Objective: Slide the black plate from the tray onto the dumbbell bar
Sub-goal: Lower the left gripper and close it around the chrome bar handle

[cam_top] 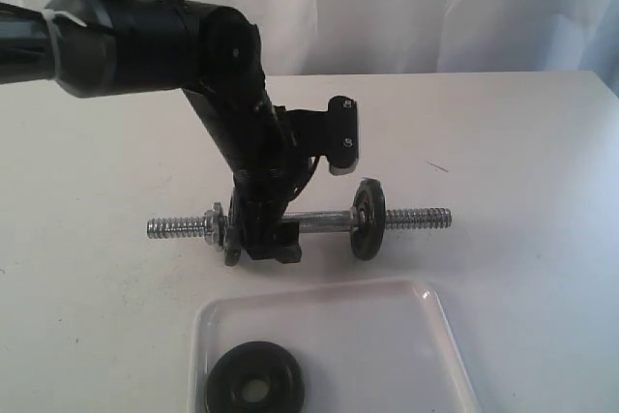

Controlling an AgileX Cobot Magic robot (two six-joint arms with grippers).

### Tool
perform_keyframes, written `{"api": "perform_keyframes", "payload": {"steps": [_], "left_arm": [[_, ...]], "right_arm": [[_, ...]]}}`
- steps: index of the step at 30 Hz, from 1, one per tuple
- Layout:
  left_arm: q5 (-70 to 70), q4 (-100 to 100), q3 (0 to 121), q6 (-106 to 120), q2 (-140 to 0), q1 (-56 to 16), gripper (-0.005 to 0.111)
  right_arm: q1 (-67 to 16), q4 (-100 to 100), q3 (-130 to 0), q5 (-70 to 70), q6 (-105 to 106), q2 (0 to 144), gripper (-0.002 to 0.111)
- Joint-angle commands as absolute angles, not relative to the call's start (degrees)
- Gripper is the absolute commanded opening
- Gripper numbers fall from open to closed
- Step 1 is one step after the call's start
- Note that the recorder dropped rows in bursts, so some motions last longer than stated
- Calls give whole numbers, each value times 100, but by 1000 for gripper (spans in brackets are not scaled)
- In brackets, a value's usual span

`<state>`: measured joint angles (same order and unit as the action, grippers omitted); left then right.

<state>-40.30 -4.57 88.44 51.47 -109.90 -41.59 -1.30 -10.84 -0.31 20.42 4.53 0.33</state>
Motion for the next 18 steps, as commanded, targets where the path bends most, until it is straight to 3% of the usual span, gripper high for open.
{"api": "perform_keyframes", "payload": {"steps": [1, 18], "left_arm": [[-3666, -458, 8878, 5079, -11108, -4207, 93], [-2791, -264, 8878, 4832, -11694, -4195, 93]], "right_arm": [[-95, -1070, 0, 1960, 426, 0, 0], [-95, -1070, 0, 1960, 426, 0, 0]]}}
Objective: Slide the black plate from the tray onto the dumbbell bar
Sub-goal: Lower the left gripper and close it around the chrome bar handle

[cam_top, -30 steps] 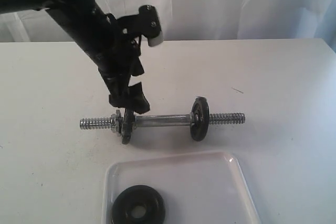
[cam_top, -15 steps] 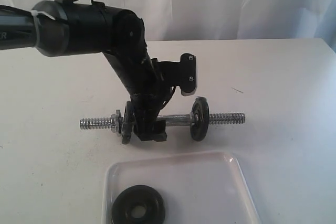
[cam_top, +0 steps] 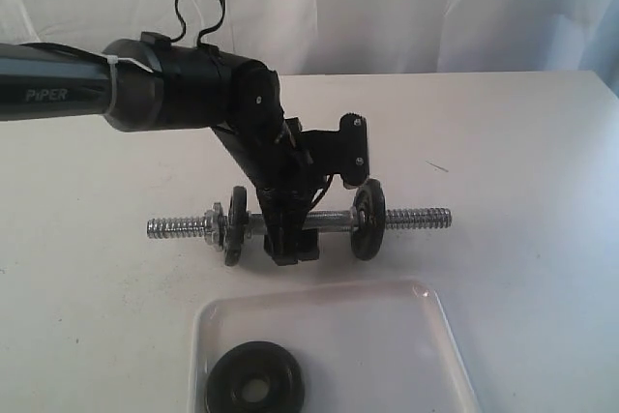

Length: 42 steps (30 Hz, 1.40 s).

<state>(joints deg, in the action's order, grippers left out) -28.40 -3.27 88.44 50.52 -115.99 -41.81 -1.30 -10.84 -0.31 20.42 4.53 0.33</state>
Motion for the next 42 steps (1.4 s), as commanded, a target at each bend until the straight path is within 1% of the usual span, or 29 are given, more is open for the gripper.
{"api": "perform_keyframes", "payload": {"steps": [1, 10, 20, 32, 34, 35, 40, 42], "left_arm": [[-2779, -236, 8878, 4811, -11729, -4195, 93], [-2497, -211, 8878, 4795, -11941, -4183, 93], [-2571, -60, 8878, 4795, -11949, -4183, 93], [-2542, 54, 8878, 4555, -12372, -4183, 92], [-2563, 54, 8878, 4417, -12372, -4183, 89], [-2593, 54, 8878, 4328, -12372, -4183, 85], [-2827, 54, 8878, 4217, -12372, -4183, 60], [-2930, 54, 8878, 4217, -12372, -4183, 47]], "right_arm": [[-95, -1070, 0, 1960, 426, 0, 0], [-95, -1070, 0, 1960, 426, 0, 0], [-95, -1070, 0, 1960, 426, 0, 0], [-95, -1070, 0, 1960, 426, 0, 0], [-95, -1070, 0, 1960, 426, 0, 0], [-95, -1070, 0, 1960, 426, 0, 0], [-95, -1070, 0, 1960, 426, 0, 0], [-95, -1070, 0, 1960, 426, 0, 0]]}}
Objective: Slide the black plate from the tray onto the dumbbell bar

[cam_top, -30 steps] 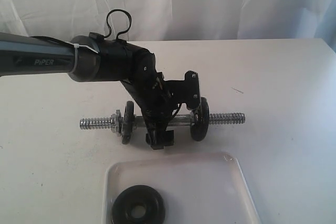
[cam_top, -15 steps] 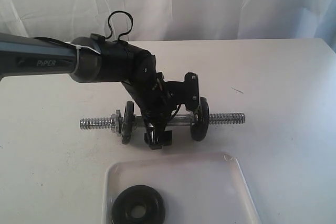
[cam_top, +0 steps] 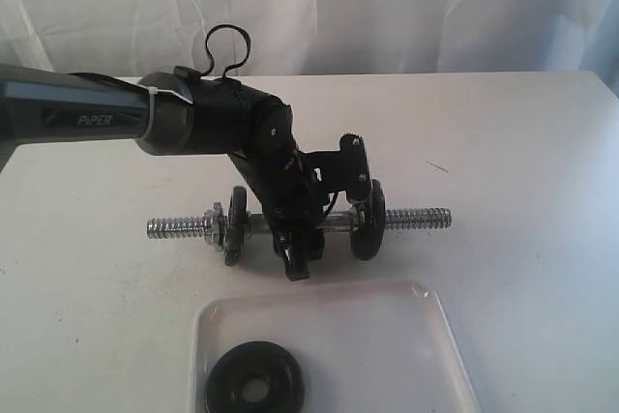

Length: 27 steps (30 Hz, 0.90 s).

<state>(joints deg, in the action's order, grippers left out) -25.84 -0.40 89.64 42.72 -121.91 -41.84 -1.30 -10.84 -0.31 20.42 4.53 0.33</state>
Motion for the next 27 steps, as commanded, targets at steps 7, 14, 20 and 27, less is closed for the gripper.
{"api": "perform_keyframes", "payload": {"steps": [7, 14, 20, 27], "left_arm": [[-2943, 71, 8878, 4198, -12372, -4183, 0], [-2406, 0, 8878, 3805, -12288, -4183, 0], [-2312, 0, 8878, 3744, -12062, -4183, 0], [-2334, 0, 8878, 3694, -11826, -4183, 0]], "right_arm": [[-95, -1070, 0, 1960, 426, 0, 0], [-95, -1070, 0, 1960, 426, 0, 0], [-95, -1070, 0, 1960, 426, 0, 0], [-95, -1070, 0, 1960, 426, 0, 0]]}}
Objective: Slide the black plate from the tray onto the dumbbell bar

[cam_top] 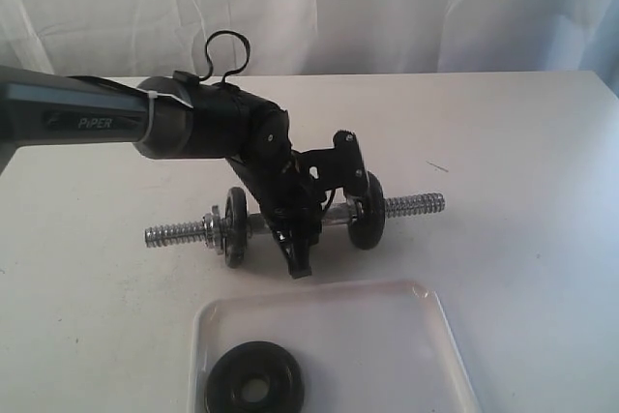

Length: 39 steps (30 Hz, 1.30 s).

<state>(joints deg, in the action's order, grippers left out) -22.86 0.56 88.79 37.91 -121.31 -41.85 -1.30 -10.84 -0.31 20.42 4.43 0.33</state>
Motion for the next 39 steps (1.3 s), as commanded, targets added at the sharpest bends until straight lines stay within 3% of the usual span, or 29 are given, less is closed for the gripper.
{"api": "perform_keyframes", "payload": {"steps": [1, 39], "left_arm": [[-2346, 0, 8878, 3694, -11784, -4183, 0], [-1988, -244, 8867, 3382, -10459, -4183, 0]], "right_arm": [[-95, -1070, 0, 1960, 426, 0, 0], [-95, -1070, 0, 1960, 426, 0, 0]]}}
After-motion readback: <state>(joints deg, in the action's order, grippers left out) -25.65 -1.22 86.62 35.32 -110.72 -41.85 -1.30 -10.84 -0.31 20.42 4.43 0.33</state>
